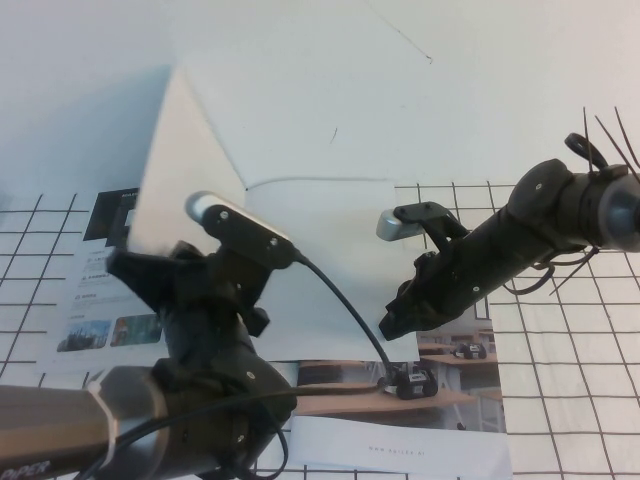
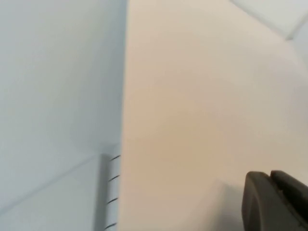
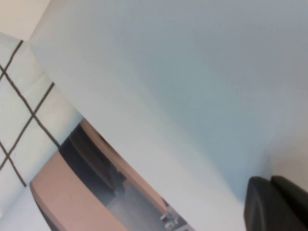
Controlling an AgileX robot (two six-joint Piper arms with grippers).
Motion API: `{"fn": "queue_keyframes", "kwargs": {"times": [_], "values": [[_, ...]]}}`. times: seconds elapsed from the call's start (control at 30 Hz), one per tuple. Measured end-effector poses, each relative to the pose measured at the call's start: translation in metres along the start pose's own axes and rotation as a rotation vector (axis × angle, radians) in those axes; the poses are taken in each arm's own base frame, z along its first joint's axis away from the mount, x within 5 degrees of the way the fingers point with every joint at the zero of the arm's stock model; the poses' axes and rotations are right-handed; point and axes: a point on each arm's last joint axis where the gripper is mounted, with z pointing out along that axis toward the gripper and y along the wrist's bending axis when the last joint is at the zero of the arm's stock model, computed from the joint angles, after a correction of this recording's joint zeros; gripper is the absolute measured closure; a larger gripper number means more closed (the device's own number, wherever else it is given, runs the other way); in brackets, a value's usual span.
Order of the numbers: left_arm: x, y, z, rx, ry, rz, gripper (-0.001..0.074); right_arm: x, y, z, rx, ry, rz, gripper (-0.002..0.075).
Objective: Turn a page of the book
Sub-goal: Open the closed book
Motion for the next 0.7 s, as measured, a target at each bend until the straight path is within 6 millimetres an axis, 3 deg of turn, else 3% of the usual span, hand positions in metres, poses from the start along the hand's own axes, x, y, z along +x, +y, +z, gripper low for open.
{"fn": "queue_keyframes", "kwargs": {"times": [0.17, 0.43, 0.7], "values": [[0.007, 0.011, 0.002, -0.112, 0.075, -0.03, 0.0737, 0.0, 0.0, 0.0, 0.0, 0.0, 0.007, 0.0715], [0.022, 0.017, 0.014, -0.081, 0.229, -0.044, 0.0737, 0.0, 0.0, 0.0, -0.001, -0.002, 0.011, 0.0715], [0.004, 0.028, 0.002, 0.064, 0.167, -0.043, 0.0737, -0.007, 0.008, -0.007, -0.038, -0.062, 0.042, 0.0715]]}}
